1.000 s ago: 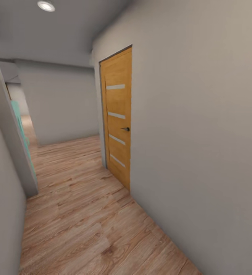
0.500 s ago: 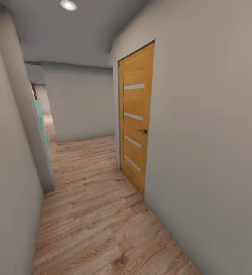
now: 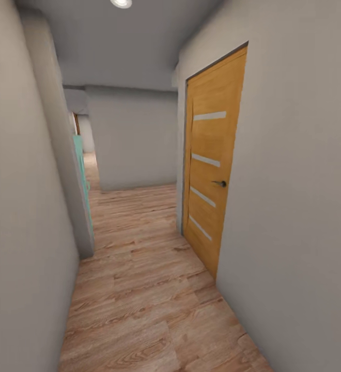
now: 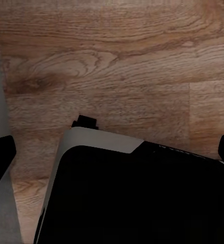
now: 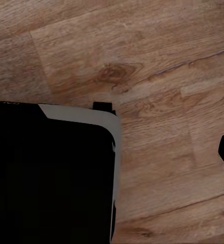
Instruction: Move the two storage containers from the living room to the garage. In the garage, place one container on the floor and stack the other container on top of it (either order is fine).
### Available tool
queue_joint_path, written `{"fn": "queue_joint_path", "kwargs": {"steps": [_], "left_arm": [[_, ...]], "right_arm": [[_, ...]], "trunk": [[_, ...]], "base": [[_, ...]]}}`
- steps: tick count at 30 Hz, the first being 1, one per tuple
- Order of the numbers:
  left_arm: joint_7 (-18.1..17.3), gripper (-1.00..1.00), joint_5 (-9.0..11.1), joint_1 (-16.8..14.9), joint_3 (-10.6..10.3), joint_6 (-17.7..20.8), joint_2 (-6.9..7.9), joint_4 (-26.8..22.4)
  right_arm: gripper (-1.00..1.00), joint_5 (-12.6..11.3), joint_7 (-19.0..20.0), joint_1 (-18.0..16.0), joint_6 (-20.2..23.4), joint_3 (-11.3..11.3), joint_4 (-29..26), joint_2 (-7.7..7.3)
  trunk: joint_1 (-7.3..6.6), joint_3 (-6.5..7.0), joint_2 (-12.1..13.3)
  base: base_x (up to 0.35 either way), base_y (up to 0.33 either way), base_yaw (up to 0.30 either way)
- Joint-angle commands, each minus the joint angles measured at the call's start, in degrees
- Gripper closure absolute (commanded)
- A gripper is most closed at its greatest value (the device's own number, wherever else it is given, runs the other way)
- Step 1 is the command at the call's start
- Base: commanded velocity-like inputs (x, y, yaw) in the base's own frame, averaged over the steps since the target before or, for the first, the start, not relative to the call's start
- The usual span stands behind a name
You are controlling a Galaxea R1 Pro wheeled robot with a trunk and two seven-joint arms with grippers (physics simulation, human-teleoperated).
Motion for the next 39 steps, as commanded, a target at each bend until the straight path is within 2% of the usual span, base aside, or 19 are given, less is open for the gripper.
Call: {"fn": "queue_joint_path", "kwargs": {"steps": [1, 7, 15, 32, 39], "left_arm": [[-0.2, -1.0, 0.46, -0.06, -0.26, -0.14, 0.01, 0.08], [-0.2, -1.0, 0.46, -0.06, -0.27, -0.14, 0.01, 0.08], [-0.2, -1.0, 0.46, -0.06, -0.26, -0.14, 0.01, 0.08], [-0.2, -1.0, 0.46, -0.06, -0.22, -0.14, 0.01, 0.08], [-0.2, -1.0, 0.46, -0.06, -0.21, -0.14, 0.01, 0.08]], "right_arm": [[-1.0, -0.11, 0.13, -0.08, -0.34, 0.44, 0.17, 0.0], [-1.0, -0.22, 0.13, -0.08, -0.4, 0.44, 0.18, -0.11], [-1.0, -0.34, 0.13, -0.08, -0.26, 0.5, 0.17, -0.45], [-1.0, -0.28, 0.13, -0.08, -0.25, 0.44, 0.17, -0.17], [-1.0, -0.29, 0.13, -0.08, -0.18, 0.48, 0.17, -0.28]], "trunk": [[0.05, -0.1, -0.08], [0.05, -0.1, -0.08], [0.05, -0.1, -0.08], [0.05, -0.1, -0.08], [0.05, -0.1, -0.08]], "base": [[0.323, 0.0, 0.268], [0.323, 0.0, 0.151], [0.323, 0.0, 0.008], [0.323, 0.0, 0.002], [0.322, 0.0, 0.204]]}}
